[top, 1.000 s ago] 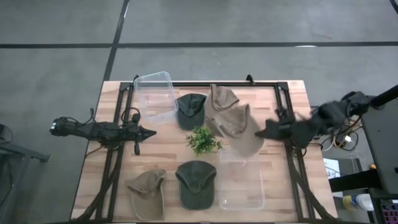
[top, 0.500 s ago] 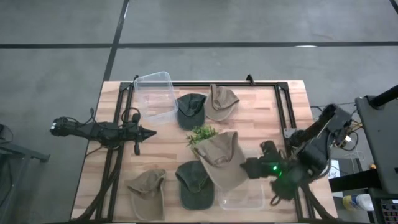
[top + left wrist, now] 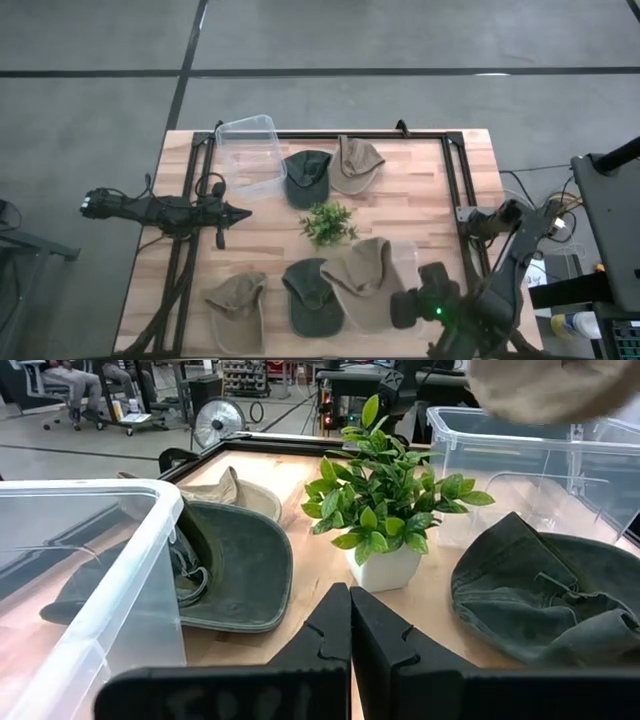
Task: Pick & Place hat
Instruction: Put the right brown cap into the top transparent bin, then put the top brown cap into the top transparent bin
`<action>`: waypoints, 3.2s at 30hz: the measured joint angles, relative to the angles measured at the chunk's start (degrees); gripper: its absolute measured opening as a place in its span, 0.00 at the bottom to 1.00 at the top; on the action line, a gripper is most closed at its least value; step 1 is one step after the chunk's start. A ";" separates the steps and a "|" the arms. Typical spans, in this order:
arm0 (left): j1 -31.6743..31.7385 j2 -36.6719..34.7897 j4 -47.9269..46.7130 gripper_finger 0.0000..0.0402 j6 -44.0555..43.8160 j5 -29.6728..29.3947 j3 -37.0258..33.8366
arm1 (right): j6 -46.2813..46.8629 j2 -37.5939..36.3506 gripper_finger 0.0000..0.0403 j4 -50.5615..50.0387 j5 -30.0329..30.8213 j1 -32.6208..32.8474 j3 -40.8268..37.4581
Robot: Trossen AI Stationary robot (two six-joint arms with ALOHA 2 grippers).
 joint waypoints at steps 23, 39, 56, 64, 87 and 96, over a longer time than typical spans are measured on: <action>0.00 0.00 0.16 0.00 -0.01 0.00 0.00 | 1.11 0.34 0.05 0.88 -9.15 -2.38 -11.12; 0.02 0.00 0.32 0.00 0.00 0.00 0.00 | -6.85 -0.41 0.37 0.17 -20.48 -3.58 -2.65; 0.02 0.02 0.33 0.00 0.00 0.02 0.00 | -29.88 -3.45 0.31 0.22 9.87 -18.09 -2.41; 0.01 0.02 0.34 0.00 -0.01 0.00 0.00 | -39.21 -4.72 0.31 2.82 9.58 -30.52 -2.38; 0.19 0.02 15.11 0.00 -33.11 -3.65 -0.33 | -60.36 -6.90 0.30 14.08 -8.54 -49.89 -2.52; 0.19 0.02 18.89 0.00 -54.71 -3.63 -0.23 | -63.76 -6.90 0.28 12.39 -9.91 -52.81 -2.99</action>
